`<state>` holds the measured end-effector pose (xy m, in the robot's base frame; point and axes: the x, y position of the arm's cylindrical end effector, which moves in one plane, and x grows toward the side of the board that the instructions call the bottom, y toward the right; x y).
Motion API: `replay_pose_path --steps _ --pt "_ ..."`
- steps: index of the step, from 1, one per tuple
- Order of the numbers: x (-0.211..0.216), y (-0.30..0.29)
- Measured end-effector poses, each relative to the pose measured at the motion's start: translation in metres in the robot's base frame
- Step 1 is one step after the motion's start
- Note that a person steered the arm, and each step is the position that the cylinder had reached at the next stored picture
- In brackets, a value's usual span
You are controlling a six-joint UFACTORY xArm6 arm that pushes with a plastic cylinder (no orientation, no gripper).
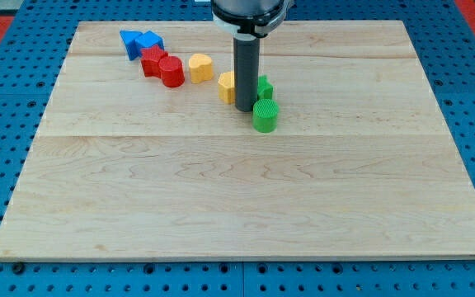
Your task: Move your arm towards yellow hexagon
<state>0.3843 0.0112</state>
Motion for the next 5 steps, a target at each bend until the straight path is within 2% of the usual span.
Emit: replay_pose_path --steps 2,4,5 --pt "-0.009 -0.005" --pt "-0.055 -0.029" --pt "-0.053 -0.013"
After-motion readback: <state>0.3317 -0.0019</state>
